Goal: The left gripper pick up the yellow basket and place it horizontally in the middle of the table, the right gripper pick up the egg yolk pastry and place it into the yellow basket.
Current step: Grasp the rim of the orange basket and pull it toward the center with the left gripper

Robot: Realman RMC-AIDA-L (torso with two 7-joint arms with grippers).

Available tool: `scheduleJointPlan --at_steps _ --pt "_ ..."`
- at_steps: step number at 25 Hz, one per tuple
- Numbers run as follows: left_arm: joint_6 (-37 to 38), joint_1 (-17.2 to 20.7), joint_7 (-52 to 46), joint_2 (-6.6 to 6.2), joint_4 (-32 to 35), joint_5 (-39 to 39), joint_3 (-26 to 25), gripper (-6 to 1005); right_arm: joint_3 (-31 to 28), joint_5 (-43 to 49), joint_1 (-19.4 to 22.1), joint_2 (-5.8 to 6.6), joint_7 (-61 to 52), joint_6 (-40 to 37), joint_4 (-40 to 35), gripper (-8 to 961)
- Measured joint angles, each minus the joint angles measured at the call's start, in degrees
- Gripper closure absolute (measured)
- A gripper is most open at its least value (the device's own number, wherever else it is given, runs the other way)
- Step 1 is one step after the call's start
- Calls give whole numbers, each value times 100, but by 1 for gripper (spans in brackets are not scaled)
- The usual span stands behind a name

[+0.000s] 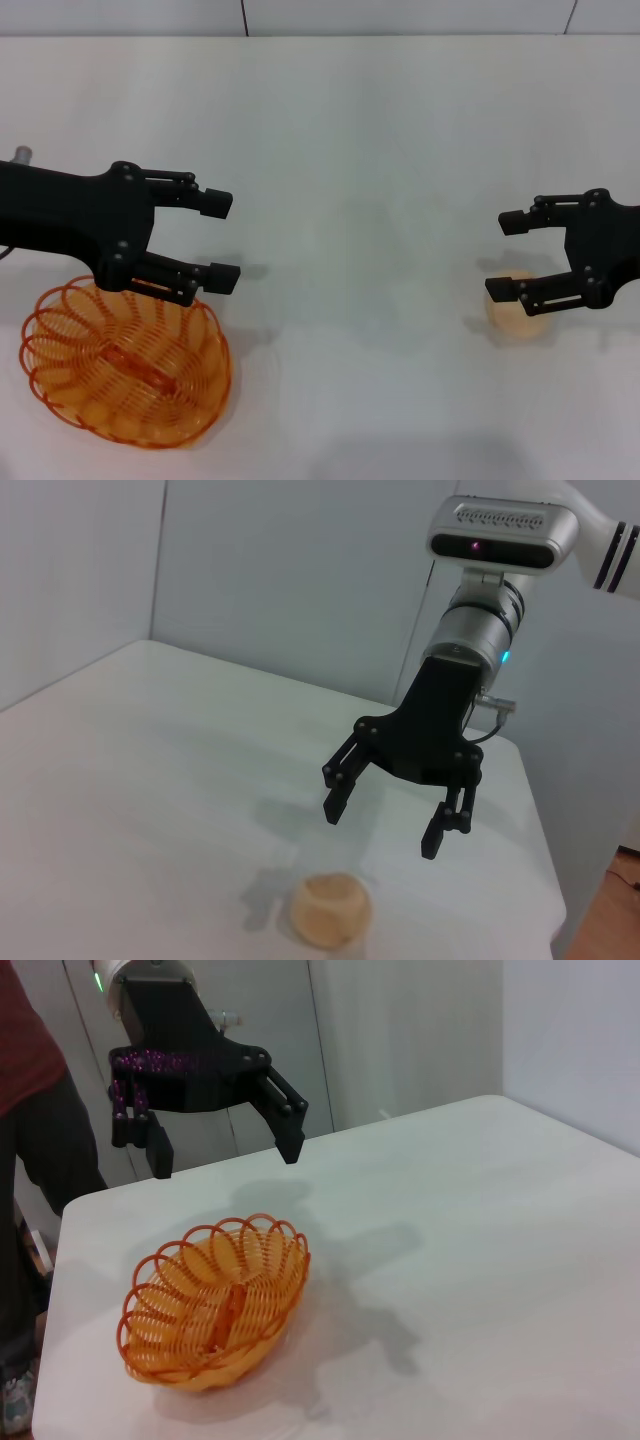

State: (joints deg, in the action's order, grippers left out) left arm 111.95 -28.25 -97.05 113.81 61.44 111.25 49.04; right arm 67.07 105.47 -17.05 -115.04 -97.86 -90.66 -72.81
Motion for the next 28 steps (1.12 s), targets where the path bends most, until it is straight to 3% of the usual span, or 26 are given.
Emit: scheduleJointPlan --at_steps 4,8,22,28 --pt "-8 -8 -97 -30 0 47 2 132 13 -3 0 -1 -3 3 -2 141" --pt "8 -30 -388 -171 80 95 17 134 22 -46 0 -9 -2 10 -5 141" --pt "76 -194 -2216 -953 666 1174 -127 140 13 -201 -10 -18 11 89 8 142" --pt "129 -225 -2640 -1043 723 2025 -176 143 12 -322 -9 -18 -18 101 27 142"
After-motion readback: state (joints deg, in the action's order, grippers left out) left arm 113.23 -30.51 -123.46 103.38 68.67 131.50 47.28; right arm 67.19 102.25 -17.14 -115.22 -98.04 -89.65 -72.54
